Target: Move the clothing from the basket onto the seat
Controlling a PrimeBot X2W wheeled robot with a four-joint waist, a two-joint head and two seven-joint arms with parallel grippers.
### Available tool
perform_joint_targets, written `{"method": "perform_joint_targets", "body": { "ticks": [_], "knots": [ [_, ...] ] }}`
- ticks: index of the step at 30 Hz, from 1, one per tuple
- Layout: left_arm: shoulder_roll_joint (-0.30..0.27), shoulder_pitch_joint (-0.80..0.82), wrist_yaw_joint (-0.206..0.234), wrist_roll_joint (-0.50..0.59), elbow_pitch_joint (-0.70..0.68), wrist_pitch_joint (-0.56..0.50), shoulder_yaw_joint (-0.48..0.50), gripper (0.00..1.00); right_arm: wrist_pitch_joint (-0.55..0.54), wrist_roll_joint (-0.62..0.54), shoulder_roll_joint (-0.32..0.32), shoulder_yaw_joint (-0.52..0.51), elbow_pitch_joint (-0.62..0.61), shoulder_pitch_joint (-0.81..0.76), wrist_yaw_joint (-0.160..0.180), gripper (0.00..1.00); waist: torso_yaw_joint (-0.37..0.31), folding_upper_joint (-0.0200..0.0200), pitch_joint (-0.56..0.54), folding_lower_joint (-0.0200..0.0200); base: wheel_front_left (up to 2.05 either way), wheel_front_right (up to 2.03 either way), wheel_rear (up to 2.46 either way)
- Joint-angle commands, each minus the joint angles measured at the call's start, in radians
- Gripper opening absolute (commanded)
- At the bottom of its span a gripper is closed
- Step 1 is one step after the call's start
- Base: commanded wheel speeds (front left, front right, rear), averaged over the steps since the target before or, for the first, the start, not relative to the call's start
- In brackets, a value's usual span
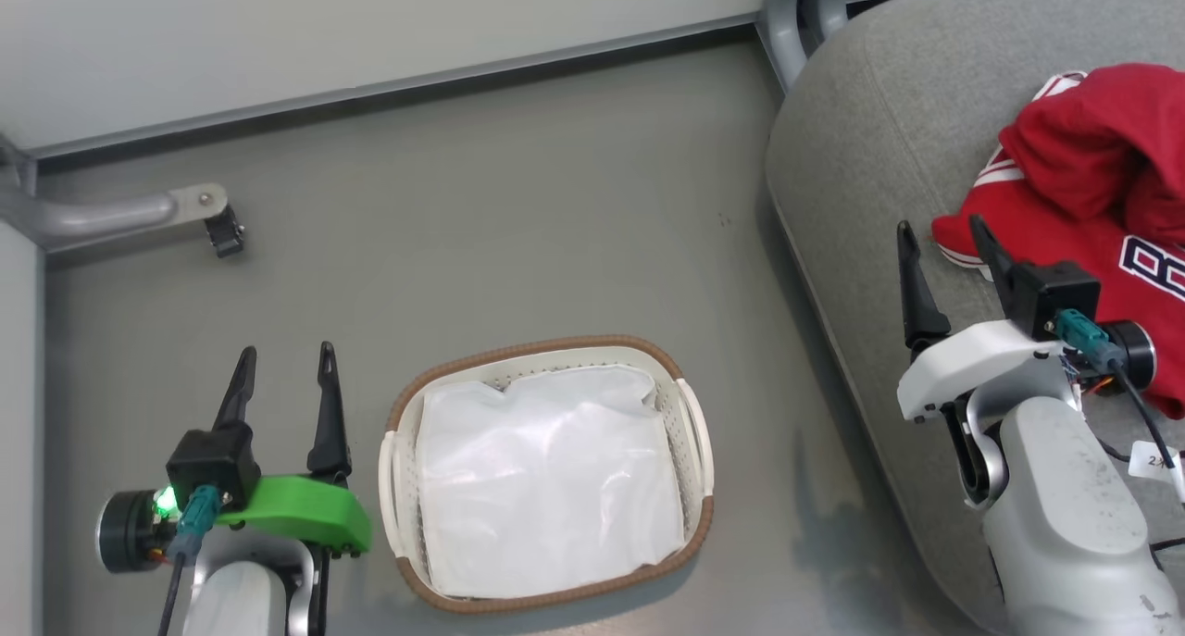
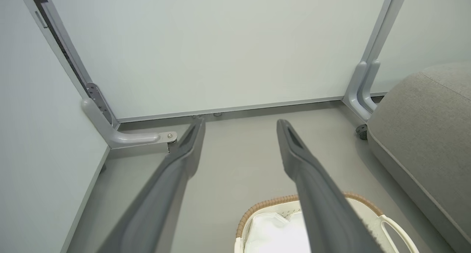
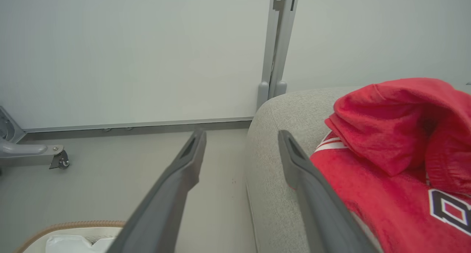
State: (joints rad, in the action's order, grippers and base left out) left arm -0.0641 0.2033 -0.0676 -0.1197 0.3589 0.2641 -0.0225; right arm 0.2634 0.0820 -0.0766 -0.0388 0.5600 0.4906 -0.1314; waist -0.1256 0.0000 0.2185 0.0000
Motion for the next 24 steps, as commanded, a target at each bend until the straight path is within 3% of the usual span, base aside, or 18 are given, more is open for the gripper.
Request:
{"method": "perform_joint_targets", "body": {
  "ticks": [1, 15, 24],
  "knots": [
    [0.003, -0.030, 0.009, 0.009, 0.004, 0.000, 0.014, 1.00, 0.002, 0.009, 0.001, 0.002, -0.006, -0.030, 0.001, 1.00, 0.047, 0.0000, -0.058, 0.0000, 0.00, 0.00, 0.00],
    [0.012, -0.183, 0.040, 0.012, -0.028, 0.000, 0.084, 1.00, 0.002, 0.050, 0.023, 0.040, -0.051, -0.197, 0.001, 1.00, 0.073, 0.0000, -0.179, 0.0000, 0.00, 0.00, 0.00],
    [0.013, -0.232, 0.029, -0.015, -0.034, 0.000, 0.080, 1.00, 0.002, 0.092, 0.023, 0.082, -0.085, -0.262, 0.001, 1.00, 0.075, 0.0000, -0.195, 0.0000, 0.00, 0.00, 0.00]
  ]
}}
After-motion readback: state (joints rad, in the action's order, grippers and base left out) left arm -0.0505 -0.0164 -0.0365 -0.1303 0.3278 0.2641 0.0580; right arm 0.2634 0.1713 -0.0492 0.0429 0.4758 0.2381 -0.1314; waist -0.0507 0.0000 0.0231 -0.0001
